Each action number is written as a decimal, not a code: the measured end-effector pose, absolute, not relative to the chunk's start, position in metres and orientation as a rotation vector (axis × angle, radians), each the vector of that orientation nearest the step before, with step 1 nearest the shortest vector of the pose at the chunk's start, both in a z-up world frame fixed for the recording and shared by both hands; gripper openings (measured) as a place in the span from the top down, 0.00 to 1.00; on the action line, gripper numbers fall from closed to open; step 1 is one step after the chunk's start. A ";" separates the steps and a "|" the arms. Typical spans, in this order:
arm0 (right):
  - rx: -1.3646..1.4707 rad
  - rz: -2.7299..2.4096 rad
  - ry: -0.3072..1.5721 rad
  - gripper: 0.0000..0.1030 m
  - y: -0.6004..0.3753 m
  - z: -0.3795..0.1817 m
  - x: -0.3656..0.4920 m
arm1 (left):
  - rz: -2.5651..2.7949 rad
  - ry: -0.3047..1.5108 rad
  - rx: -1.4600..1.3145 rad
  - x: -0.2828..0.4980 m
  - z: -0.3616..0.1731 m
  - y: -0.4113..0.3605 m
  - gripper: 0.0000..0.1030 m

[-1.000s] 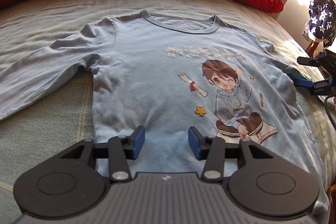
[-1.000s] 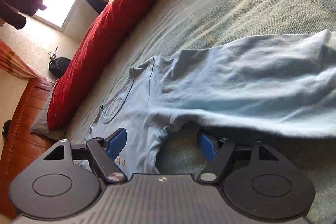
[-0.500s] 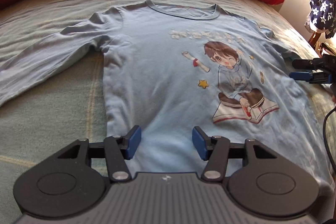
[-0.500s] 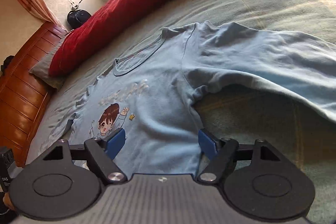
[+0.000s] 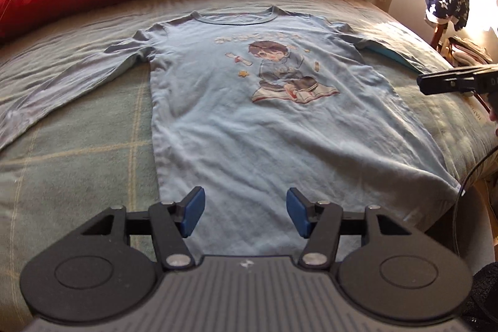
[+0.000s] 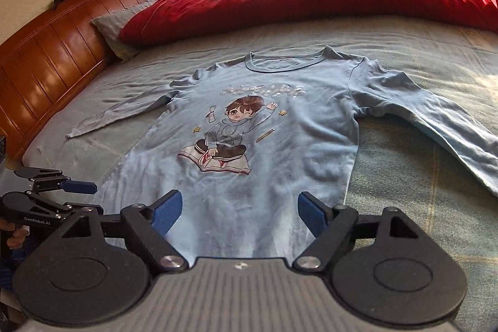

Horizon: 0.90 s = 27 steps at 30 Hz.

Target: Fold clothes

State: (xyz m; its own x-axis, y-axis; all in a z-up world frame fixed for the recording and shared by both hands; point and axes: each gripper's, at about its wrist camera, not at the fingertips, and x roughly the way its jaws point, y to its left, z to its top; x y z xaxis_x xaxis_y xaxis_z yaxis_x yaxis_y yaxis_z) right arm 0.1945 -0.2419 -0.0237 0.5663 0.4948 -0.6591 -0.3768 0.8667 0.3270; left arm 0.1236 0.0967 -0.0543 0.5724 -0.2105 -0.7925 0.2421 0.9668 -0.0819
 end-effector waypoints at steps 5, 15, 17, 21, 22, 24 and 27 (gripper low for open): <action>0.191 0.539 0.815 0.18 -0.239 -0.024 0.173 | -0.173 0.989 -0.058 0.093 -0.068 0.127 0.48; 0.233 0.541 0.795 0.17 -0.242 -0.019 0.142 | -0.168 1.061 -0.263 0.081 -0.088 0.147 0.89; 0.247 0.539 0.792 0.17 -0.245 -0.018 0.138 | -0.163 1.055 -0.267 0.079 -0.086 0.148 0.96; 0.241 0.544 0.824 0.17 -0.245 -0.021 0.137 | -0.150 1.025 -0.225 0.076 -0.071 0.151 0.97; 0.226 0.552 0.836 0.17 -0.243 -0.023 0.136 | -0.133 1.013 -0.201 0.075 -0.065 0.154 0.97; 0.187 0.565 0.857 0.17 -0.238 -0.027 0.134 | -0.134 0.995 -0.148 0.074 -0.053 0.157 0.97; 0.104 0.550 0.862 0.17 -0.225 -0.032 0.132 | -0.158 1.005 -0.039 0.072 -0.038 0.145 0.85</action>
